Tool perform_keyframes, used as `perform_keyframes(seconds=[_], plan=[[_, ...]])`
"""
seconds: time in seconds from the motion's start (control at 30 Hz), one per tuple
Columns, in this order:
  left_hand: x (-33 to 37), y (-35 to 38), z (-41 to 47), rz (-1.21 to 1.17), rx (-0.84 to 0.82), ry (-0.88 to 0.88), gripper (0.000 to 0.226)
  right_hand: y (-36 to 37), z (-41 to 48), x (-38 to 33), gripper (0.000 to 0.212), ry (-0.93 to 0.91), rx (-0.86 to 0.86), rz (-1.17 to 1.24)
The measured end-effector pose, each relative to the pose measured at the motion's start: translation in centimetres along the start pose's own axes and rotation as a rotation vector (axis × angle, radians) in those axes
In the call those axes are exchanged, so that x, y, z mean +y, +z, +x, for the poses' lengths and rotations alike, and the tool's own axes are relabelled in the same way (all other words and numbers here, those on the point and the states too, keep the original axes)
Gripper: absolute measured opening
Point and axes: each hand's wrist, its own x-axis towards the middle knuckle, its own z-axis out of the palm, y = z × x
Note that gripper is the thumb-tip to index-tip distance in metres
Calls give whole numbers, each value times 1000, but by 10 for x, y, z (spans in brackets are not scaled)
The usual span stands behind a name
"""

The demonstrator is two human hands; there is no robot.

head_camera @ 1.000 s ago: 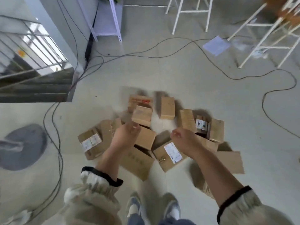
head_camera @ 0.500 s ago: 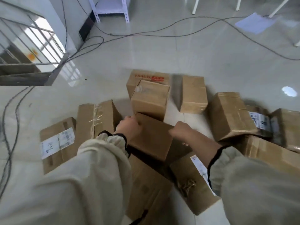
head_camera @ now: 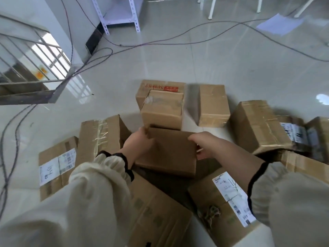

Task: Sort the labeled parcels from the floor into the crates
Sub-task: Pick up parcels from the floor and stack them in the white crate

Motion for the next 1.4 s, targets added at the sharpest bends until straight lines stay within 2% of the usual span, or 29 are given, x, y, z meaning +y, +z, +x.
perform_keyframes(seconds=[0.1, 0.17, 0.23, 0.3, 0.37, 0.47, 0.53, 0.67, 0.73, 0.83, 0.9, 1.0, 1.07, 1.13, 1.2, 1.33, 1.37, 1.4], plan=[[-2, -3, 0, -298, 16, -216, 60, -2, 6, 10, 31, -72, 36, 15], [-3, -5, 1, -421, 35, -249, 62, -4, 9, 14, 47, -125, 47, 101], [-2, -6, 2, -522, 104, -226, 60, -7, 11, 15, 53, -161, 82, 198], [-2, -1, 3, -571, 175, -181, 50, -10, 13, 14, 45, -194, 138, 237], [-6, 8, 0, -559, 195, -152, 39, -12, 16, 19, 33, -208, 190, 156], [-20, 21, -9, -425, 133, -122, 30, -10, 19, 36, 30, -169, 89, 22], [-28, 25, -11, -386, 85, -120, 33, -10, 17, 43, 40, -157, 26, -6], [-24, 21, -6, -389, 22, -96, 49, -9, 22, 43, 25, -224, 4, -83], [-19, 18, -4, -356, 34, -87, 48, -11, 23, 42, 28, -280, 37, -122], [-24, 19, -4, -375, 144, -51, 26, -19, 20, 38, 22, -428, 106, -278], [-32, 25, -10, -476, 216, -50, 10, -22, 18, 39, 19, -485, 141, -411], [-38, 36, -19, -727, 147, -136, 27, -22, 20, 48, 27, -421, 99, -598], [-40, 42, -19, -736, 34, -255, 50, -20, 20, 55, 26, -290, -38, -670], [-43, 45, -15, -519, -70, -301, 63, -18, 19, 58, 28, -167, -180, -617], [-46, 46, -9, -362, -122, -273, 65, -16, 22, 60, 29, -133, -210, -566], [-44, 43, -7, -372, -139, -266, 63, -22, 28, 56, 30, -44, -269, -358], [-43, 42, -9, -376, -136, -283, 63, -28, 29, 53, 33, 4, -329, -287], [-40, 41, -11, -369, -140, -314, 63, -35, 29, 49, 45, 51, -385, -221]])
